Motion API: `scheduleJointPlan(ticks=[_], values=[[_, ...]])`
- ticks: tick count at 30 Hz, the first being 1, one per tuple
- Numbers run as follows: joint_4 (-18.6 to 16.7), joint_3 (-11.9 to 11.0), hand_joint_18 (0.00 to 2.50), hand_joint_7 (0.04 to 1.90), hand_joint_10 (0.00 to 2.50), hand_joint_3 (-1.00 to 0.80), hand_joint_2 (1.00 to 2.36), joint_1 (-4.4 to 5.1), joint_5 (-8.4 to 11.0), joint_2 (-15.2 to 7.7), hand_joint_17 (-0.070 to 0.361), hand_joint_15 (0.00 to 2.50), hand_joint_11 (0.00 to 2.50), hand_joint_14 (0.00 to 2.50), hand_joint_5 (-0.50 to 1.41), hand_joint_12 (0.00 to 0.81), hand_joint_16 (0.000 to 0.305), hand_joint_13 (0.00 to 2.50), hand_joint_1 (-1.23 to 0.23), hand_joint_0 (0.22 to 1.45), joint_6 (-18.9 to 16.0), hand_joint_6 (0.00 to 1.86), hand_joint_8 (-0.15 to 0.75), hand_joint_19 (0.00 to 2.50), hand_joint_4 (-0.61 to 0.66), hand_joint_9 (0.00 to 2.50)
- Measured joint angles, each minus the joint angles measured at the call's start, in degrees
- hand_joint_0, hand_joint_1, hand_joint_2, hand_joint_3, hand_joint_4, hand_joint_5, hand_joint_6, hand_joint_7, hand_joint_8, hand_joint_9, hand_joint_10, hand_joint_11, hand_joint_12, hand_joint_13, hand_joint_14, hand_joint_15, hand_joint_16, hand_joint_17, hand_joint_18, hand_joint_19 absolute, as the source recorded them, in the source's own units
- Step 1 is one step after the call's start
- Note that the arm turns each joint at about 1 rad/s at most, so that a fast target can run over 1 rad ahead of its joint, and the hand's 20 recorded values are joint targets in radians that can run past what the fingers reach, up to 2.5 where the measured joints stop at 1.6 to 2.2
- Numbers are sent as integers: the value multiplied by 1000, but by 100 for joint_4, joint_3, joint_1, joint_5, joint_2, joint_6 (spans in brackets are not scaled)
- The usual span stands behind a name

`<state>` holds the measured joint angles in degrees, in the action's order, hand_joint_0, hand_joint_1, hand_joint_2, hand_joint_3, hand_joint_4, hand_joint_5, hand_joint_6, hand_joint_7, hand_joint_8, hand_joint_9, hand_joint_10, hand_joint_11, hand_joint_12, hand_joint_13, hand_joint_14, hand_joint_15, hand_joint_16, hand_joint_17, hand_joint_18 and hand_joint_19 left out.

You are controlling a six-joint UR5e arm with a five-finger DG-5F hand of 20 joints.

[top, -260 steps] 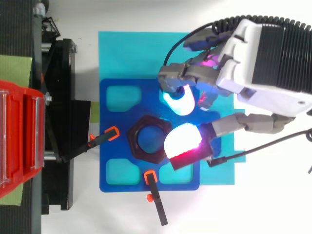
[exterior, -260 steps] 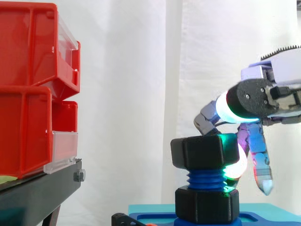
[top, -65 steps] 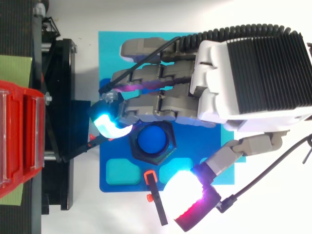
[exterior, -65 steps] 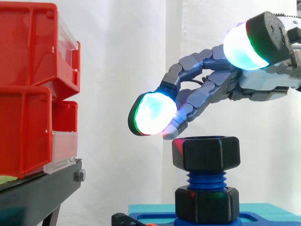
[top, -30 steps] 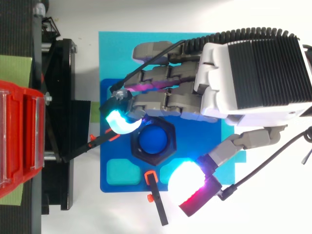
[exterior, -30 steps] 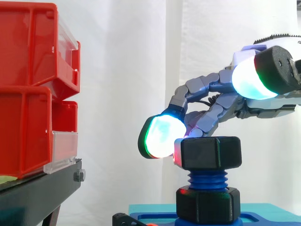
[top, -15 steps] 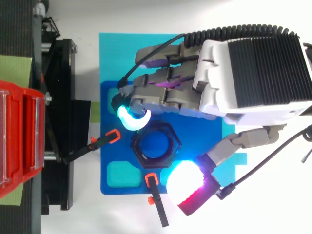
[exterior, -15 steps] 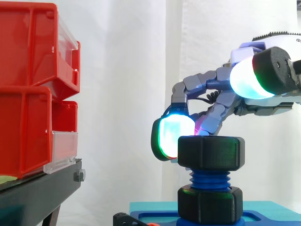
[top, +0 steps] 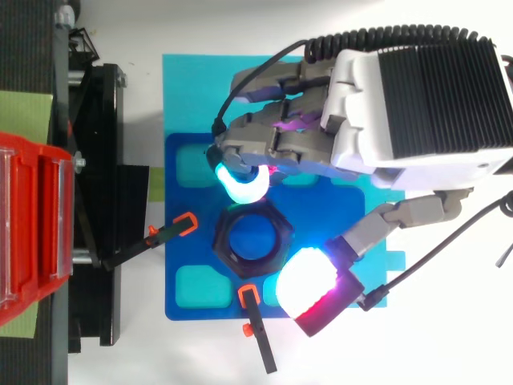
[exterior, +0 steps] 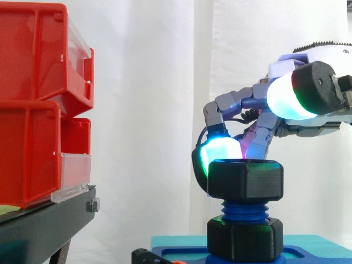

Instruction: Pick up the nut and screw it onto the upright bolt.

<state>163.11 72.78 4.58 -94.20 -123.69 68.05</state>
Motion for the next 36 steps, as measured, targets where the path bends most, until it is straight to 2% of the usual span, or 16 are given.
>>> scheduleJointPlan(ticks=[8,12,15,17,20,25,27,28,29,33,36], values=[[12,-2,608,1514,0,-500,1000,-87,-31,2,82,0,0,0,57,291,36,836,-321,498,6,503,282,0,185,1304],[20,-43,612,1387,0,-500,1000,-146,-87,13,83,0,0,0,51,277,37,841,-323,499,7,506,251,0,264,1358],[113,-167,587,1122,0,-500,1000,-190,-140,53,87,0,0,0,11,285,39,820,-322,497,30,506,263,0,328,1314],[274,-293,568,929,0,-500,1000,-222,-161,79,90,0,0,0,-27,289,40,804,-320,494,82,505,271,0,313,1273],[631,-576,558,740,0,-500,1000,-277,-173,96,97,0,0,0,-66,298,43,785,-321,490,146,503,268,0,256,1202],[1078,-1061,537,641,0,-500,1000,-376,-176,98,103,0,0,0,-98,304,46,746,-321,484,176,502,258,0,243,1132],[1145,-1148,519,624,0,-500,1000,-395,-171,98,105,0,0,0,-110,307,47,717,-318,481,180,501,247,0,238,1057],[1171,-1181,382,613,0,-500,1000,-401,-168,96,105,0,0,0,-121,322,47,587,-316,476,188,501,244,0,230,908],[1182,-1195,291,593,0,-500,1000,-402,-167,91,106,0,0,0,-143,338,47,473,-318,473,199,501,233,0,197,754],[1117,-1127,31,564,0,-500,1000,-379,-177,24,107,0,0,0,-176,348,47,296,-311,469,235,501,224,0,155,557],[876,-879,0,548,0,-500,1000,-356,-183,-4,109,0,0,0,-188,351,48,180,-291,461,200,500,220,0,140,437]])
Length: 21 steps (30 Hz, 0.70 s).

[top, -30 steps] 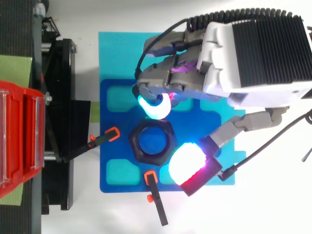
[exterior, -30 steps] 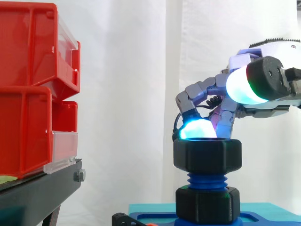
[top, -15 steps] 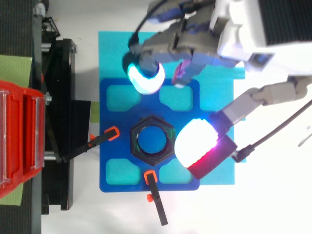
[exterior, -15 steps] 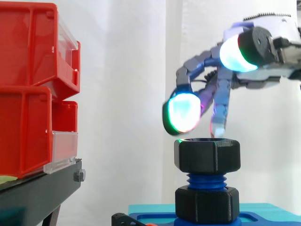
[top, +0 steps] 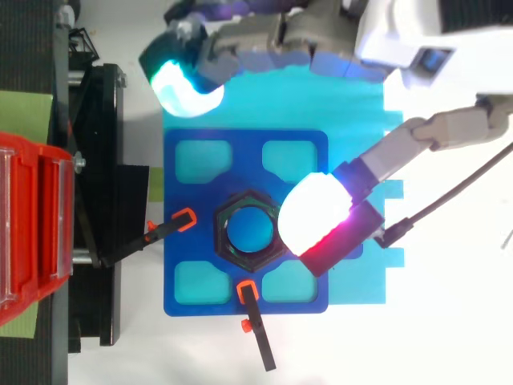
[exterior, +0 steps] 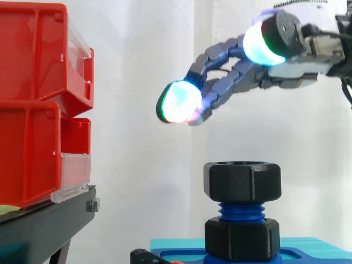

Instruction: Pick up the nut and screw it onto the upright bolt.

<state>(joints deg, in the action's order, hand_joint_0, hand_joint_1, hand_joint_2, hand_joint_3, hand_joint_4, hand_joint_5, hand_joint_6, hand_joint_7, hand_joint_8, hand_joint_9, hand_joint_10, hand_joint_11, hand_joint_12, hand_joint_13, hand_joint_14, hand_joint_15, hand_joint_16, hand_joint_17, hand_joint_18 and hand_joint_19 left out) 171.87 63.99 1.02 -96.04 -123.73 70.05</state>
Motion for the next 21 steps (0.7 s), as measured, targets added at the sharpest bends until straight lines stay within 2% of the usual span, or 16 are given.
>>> scheduleJointPlan(ticks=[4,7,11,21], values=[[-551,533,0,543,0,-500,1000,28,7,-10,109,0,0,0,-191,352,48,140,-277,459,-176,500,214,0,133,383],[-983,754,0,536,0,-500,1000,60,11,-10,110,0,0,0,-196,351,49,121,-270,457,-279,500,208,0,123,348],[-1275,835,0,536,0,-500,1000,125,17,-10,111,0,0,0,-197,353,49,118,-264,457,-320,500,208,0,123,347],[-1122,851,0,548,0,-500,1000,267,47,-11,112,0,0,0,-195,352,50,146,-262,457,-334,500,216,0,128,374]])
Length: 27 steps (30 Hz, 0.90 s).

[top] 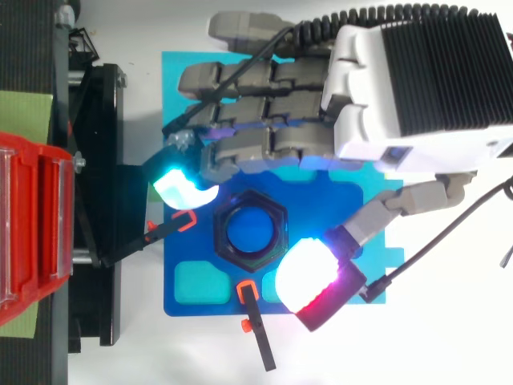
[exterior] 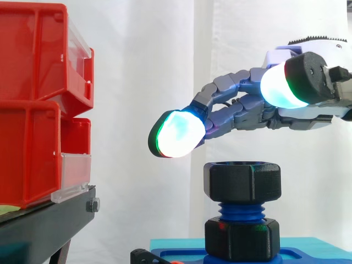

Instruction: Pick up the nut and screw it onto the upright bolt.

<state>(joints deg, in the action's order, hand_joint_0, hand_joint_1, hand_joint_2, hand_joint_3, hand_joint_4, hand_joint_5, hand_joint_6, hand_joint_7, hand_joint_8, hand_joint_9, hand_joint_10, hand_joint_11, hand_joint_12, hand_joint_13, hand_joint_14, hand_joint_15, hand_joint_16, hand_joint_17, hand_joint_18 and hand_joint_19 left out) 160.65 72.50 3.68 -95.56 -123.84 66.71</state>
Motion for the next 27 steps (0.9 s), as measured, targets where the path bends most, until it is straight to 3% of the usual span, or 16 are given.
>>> scheduleJointPlan(ticks=[11,19,27], values=[[93,1,0,612,0,-500,1000,109,1,0,111,0,0,0,-178,353,49,237,-264,457,-34,501,236,0,159,429],[172,1,15,644,0,-500,1000,114,-1,0,109,0,0,0,-159,359,49,291,-269,464,-85,501,253,0,191,493],[322,1,76,747,0,-500,1000,100,-28,2,105,0,0,0,-116,359,46,376,-154,478,-119,503,268,0,217,631]])
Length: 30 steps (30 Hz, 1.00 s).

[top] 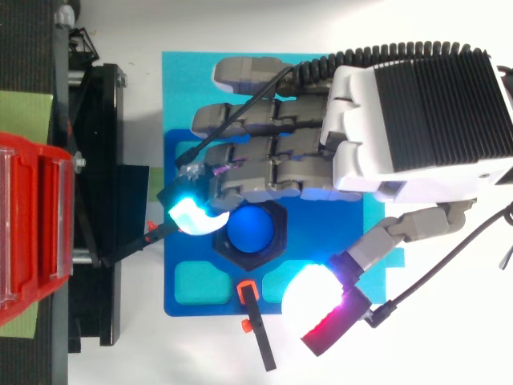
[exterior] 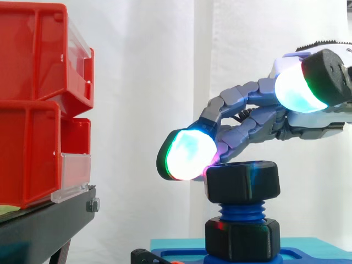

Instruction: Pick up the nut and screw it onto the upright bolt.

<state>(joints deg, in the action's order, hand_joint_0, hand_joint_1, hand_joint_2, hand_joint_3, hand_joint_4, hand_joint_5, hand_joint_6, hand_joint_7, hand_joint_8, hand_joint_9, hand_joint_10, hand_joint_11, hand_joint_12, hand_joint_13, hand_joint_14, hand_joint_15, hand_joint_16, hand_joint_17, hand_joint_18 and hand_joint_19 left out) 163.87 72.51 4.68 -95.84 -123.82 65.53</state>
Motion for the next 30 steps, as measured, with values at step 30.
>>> scheduleJointPlan(ticks=[30], values=[[100,1,925,1291,3,-500,1000,-314,-156,5,68,25,70,0,55,247,30,1061,-226,512,-6,610,233,167,9,1538]])
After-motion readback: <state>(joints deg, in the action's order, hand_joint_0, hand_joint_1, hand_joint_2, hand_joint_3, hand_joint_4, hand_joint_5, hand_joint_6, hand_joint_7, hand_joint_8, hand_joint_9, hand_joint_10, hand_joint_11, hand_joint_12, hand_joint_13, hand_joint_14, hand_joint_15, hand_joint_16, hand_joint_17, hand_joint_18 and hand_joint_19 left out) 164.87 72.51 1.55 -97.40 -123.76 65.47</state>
